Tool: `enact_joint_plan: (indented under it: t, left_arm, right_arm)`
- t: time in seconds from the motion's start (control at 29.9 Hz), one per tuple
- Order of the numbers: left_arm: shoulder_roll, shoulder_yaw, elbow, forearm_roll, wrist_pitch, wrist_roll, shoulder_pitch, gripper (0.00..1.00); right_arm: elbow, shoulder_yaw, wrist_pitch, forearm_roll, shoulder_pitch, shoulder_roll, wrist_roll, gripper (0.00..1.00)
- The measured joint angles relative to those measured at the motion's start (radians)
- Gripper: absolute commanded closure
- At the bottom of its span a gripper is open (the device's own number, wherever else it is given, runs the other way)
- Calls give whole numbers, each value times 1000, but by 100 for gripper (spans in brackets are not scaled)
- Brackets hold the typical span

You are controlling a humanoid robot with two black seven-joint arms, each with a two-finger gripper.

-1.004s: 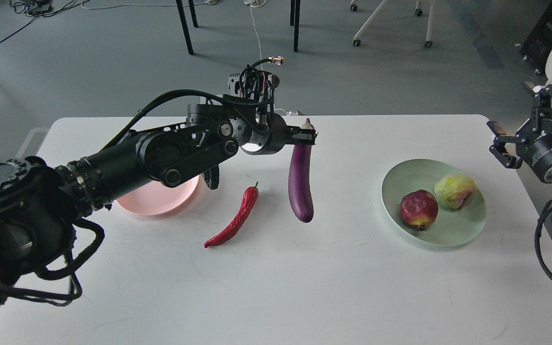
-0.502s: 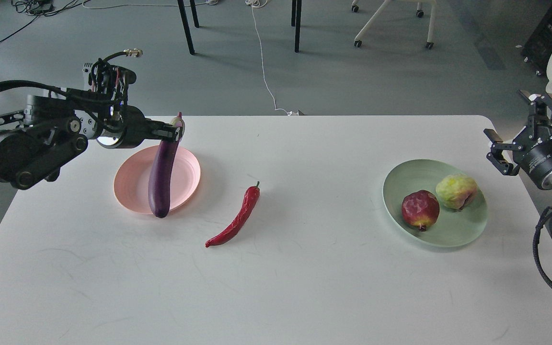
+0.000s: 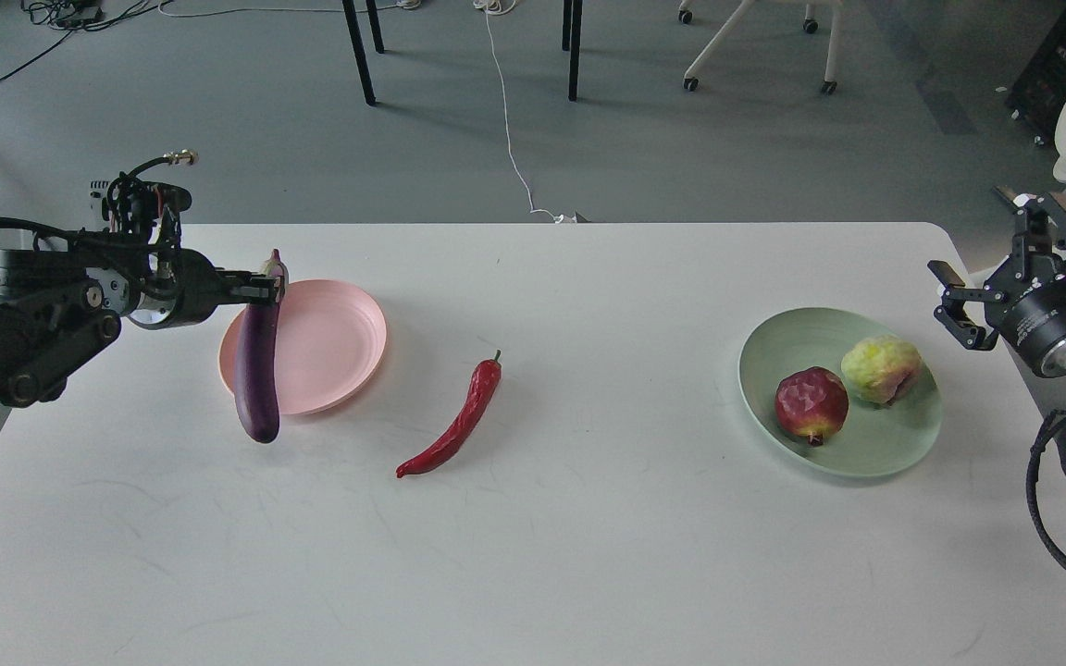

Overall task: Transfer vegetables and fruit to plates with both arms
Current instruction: 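Lift the eggplant and lower it onto the pink plate, releasing, then move the left gripper to the red chili pepper and grasp it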

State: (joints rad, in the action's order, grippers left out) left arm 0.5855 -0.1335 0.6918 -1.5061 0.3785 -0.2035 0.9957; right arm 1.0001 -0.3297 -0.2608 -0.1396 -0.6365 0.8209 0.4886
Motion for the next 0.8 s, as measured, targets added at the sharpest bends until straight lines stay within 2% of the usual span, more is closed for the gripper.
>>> enact_joint_plan:
  t: [0.07, 0.13, 0.23, 0.33, 0.5, 0.8]
  left_arm:
    - [-3, 0, -11, 10, -6, -2, 0, 69]
    - [-5, 0, -23, 22, -11, -2, 0, 59]
    - [-9, -2, -36, 42, -16, -2, -1, 54]
    - [-11, -3, -38, 58, -18, -2, -1, 41]
    - [-11, -1, -39, 64, -21, -2, -1, 33]
    - [6, -5, 9, 59, -22, -1, 10, 25]
  right_arm:
    - [1, 0, 0, 0, 2, 0, 0, 3]
    - [1, 0, 0, 0, 3, 0, 0, 3]
    - [1, 0, 0, 0, 5, 0, 0, 3]
    - [2, 0, 0, 0, 6, 0, 0, 3]
    - [1, -2, -1, 0, 6, 0, 0, 3]
    - [0, -3, -2, 0, 6, 0, 0, 3]
